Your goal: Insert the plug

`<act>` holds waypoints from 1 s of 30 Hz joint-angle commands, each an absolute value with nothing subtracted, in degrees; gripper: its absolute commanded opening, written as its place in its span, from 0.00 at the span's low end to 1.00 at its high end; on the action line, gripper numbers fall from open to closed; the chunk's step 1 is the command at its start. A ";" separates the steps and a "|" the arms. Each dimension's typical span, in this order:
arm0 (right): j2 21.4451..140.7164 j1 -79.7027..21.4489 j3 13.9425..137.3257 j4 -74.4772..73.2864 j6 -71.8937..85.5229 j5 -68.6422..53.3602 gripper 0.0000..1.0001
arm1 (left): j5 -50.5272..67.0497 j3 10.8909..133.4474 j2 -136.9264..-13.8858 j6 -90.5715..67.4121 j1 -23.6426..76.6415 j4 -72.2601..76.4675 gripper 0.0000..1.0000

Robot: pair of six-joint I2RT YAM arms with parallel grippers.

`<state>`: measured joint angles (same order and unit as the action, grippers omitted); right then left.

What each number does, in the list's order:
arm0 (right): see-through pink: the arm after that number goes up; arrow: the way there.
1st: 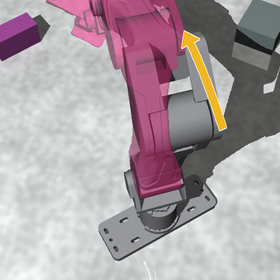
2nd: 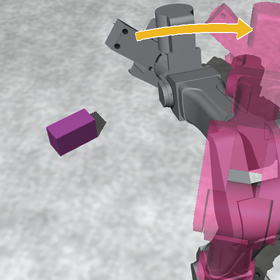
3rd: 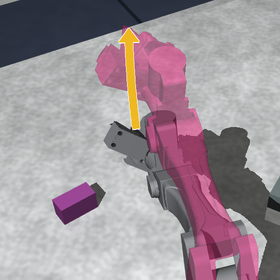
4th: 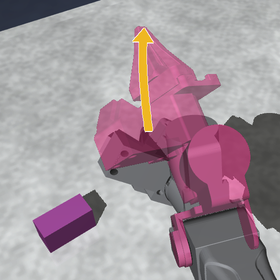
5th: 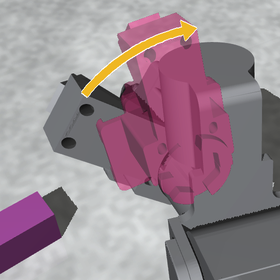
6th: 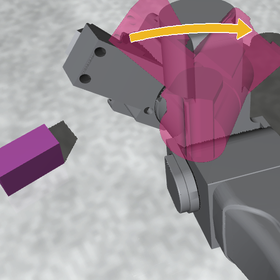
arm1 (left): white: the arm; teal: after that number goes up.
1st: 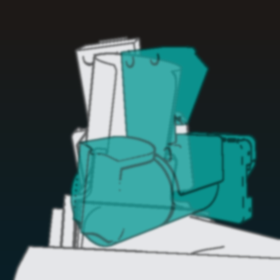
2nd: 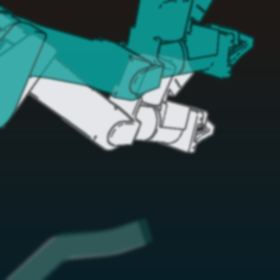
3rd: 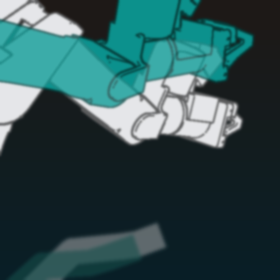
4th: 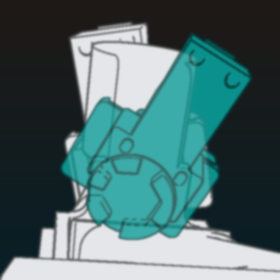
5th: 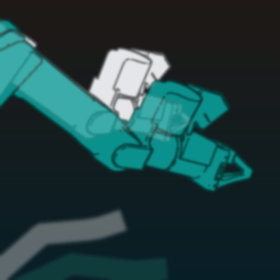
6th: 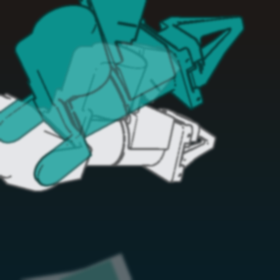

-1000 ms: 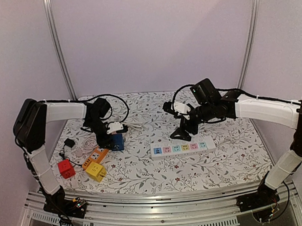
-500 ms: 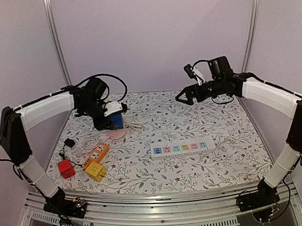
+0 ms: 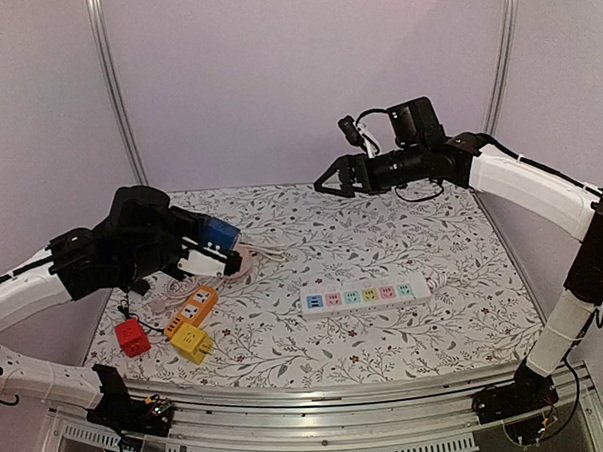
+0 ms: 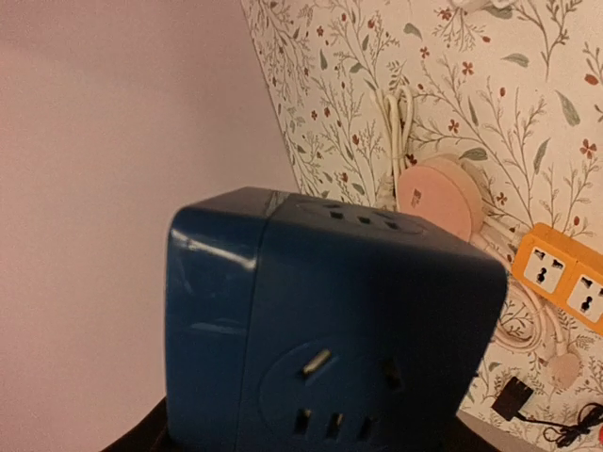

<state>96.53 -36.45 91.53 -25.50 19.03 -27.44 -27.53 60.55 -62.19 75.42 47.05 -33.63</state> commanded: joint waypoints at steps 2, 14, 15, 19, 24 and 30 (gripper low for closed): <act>100.11 -43.74 96.51 -29.66 19.56 -26.50 0.99 | -27.15 46.45 -57.10 99.10 56.40 -9.23 0.00; 105.97 -57.23 98.75 -32.79 13.20 -22.75 0.99 | -21.77 34.63 -55.91 108.46 61.52 13.37 0.00; 106.32 -57.71 98.97 -32.72 12.99 -23.03 0.99 | -21.84 34.29 -55.98 108.46 61.60 13.48 0.00; 107.93 -58.74 99.83 -31.85 12.85 -22.20 0.99 | -22.31 33.99 -56.23 108.06 61.70 13.90 0.00; 109.75 -59.20 101.35 -29.83 13.20 -20.13 0.93 | -22.01 33.65 -56.01 108.09 61.79 14.44 0.00; 111.72 -59.23 103.79 -29.04 12.45 -20.57 0.76 | -21.38 33.02 -55.56 108.05 61.96 14.51 0.00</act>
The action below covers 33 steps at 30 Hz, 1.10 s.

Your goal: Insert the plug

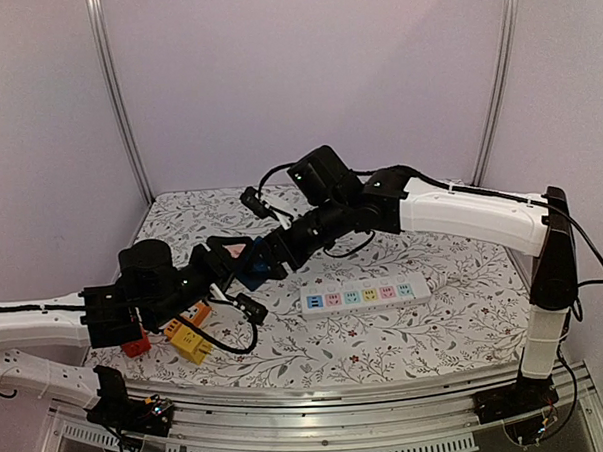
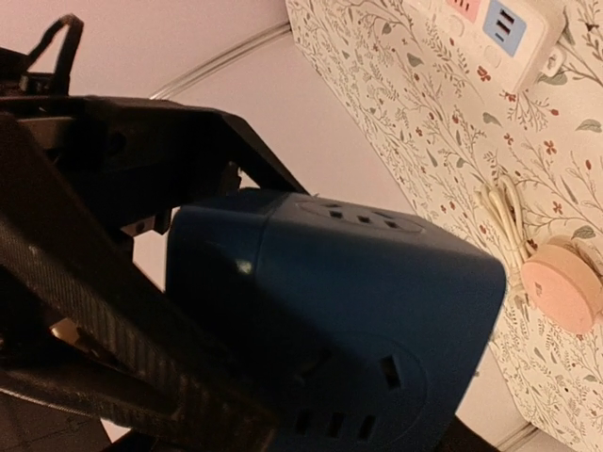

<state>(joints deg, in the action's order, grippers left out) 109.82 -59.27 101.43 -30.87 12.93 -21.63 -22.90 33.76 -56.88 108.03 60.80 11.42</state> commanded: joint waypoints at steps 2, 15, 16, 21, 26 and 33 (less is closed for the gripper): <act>112.09 -59.19 104.36 -28.67 12.18 -21.83 0.57 | -21.13 32.73 -55.59 108.15 62.05 14.62 0.00; 109.07 -57.04 102.84 -35.38 3.59 -24.48 0.00 | -25.67 32.22 -53.77 100.05 62.36 11.46 0.99; 108.74 -56.18 102.75 -37.00 2.88 -24.33 0.00 | -26.94 32.68 -53.26 97.81 62.40 9.65 0.99; 107.07 -51.41 101.17 -45.70 -10.03 -24.21 0.00 | -32.52 39.54 -50.89 68.05 60.90 -14.34 1.00; 108.44 -50.49 101.15 -53.92 -29.06 -25.43 0.00 | -25.79 39.89 -46.33 34.34 52.23 -31.15 1.00; 110.83 -49.22 103.09 -62.69 -49.43 -23.38 0.00 | -15.07 38.71 -40.10 12.49 38.88 -35.36 1.00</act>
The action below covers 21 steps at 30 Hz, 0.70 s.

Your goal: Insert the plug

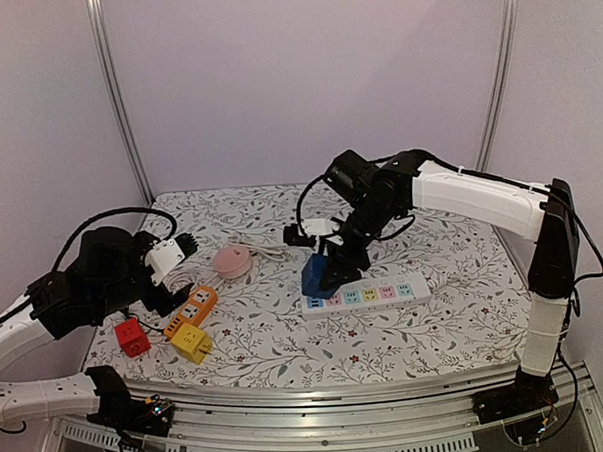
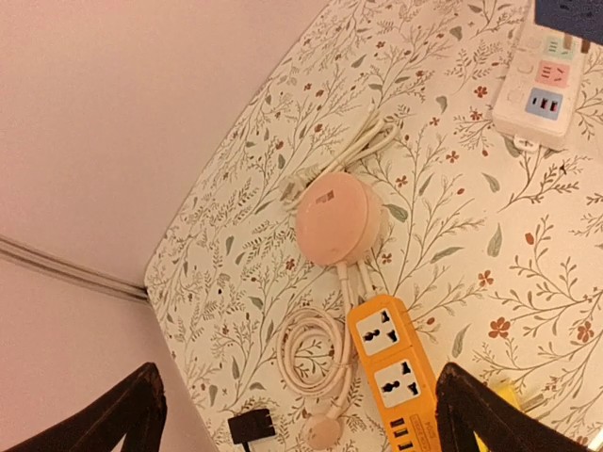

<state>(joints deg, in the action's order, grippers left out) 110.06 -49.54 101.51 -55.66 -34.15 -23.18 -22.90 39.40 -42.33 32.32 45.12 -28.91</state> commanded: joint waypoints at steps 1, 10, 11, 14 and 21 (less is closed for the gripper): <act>111.43 -49.20 103.41 -63.83 -51.94 -22.46 0.00 | -13.11 38.30 -39.66 10.47 36.81 -35.16 0.99; 117.83 -48.14 108.98 -68.07 -56.79 -16.73 0.00 | -5.25 34.76 -36.99 -2.17 26.39 -27.79 1.00; 118.69 -47.94 109.68 -68.20 -56.22 -16.63 0.00 | -4.56 33.61 -36.73 -3.03 25.88 -27.02 1.00; 119.89 -47.72 110.21 -68.34 -55.98 -16.12 0.00 | -3.70 29.77 -35.56 -3.72 24.90 -23.57 0.99; 121.85 -47.65 110.61 -68.64 -54.32 -14.80 0.00 | -0.44 27.61 -32.94 -5.01 21.50 -20.96 0.98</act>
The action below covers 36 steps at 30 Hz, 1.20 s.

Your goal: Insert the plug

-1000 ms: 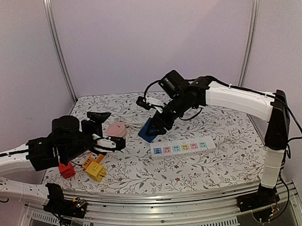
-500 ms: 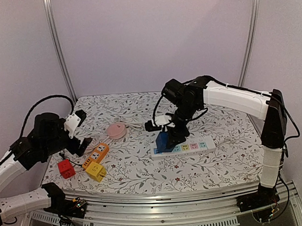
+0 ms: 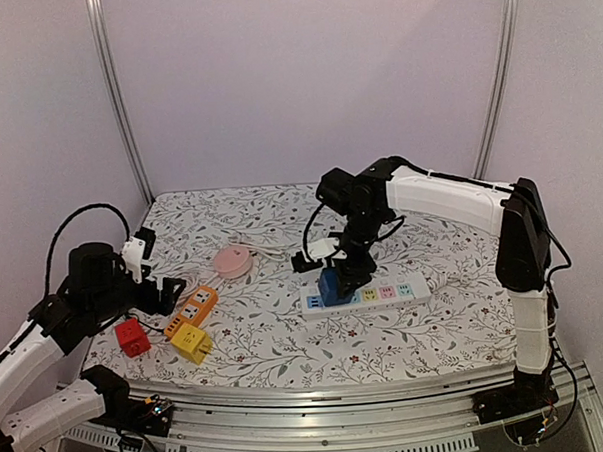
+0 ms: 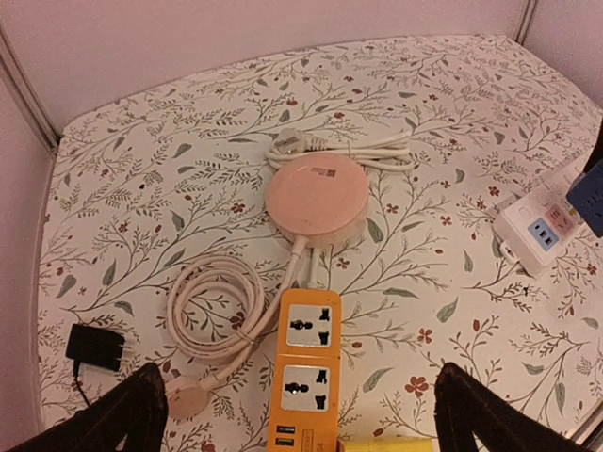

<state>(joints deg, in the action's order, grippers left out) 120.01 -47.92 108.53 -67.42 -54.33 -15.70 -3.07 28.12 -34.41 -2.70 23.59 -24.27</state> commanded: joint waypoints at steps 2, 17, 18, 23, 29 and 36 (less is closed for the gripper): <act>123.11 -47.68 111.28 -68.76 -54.10 -14.21 0.00 | -0.44 27.51 -32.48 -5.10 21.00 -20.95 0.99; 127.05 -47.29 114.29 -71.15 -53.31 -11.14 0.00 | 2.61 27.30 -31.47 -4.75 20.07 -21.18 1.00; 126.97 -47.30 114.34 -71.33 -53.34 -11.19 0.00 | 2.63 27.31 -31.47 -4.80 20.09 -21.15 0.99; 126.80 -47.29 114.34 -72.18 -52.95 -11.47 0.00 | 2.64 27.41 -31.74 -4.75 20.02 -21.16 0.99; 127.83 -47.29 115.00 -73.25 -52.34 -8.87 0.00 | 2.72 27.36 -31.89 -4.75 19.95 -21.09 0.99; 127.37 -49.47 119.44 -75.15 -51.10 -6.99 0.00 | 2.68 27.35 -32.17 -4.47 19.89 -20.79 0.99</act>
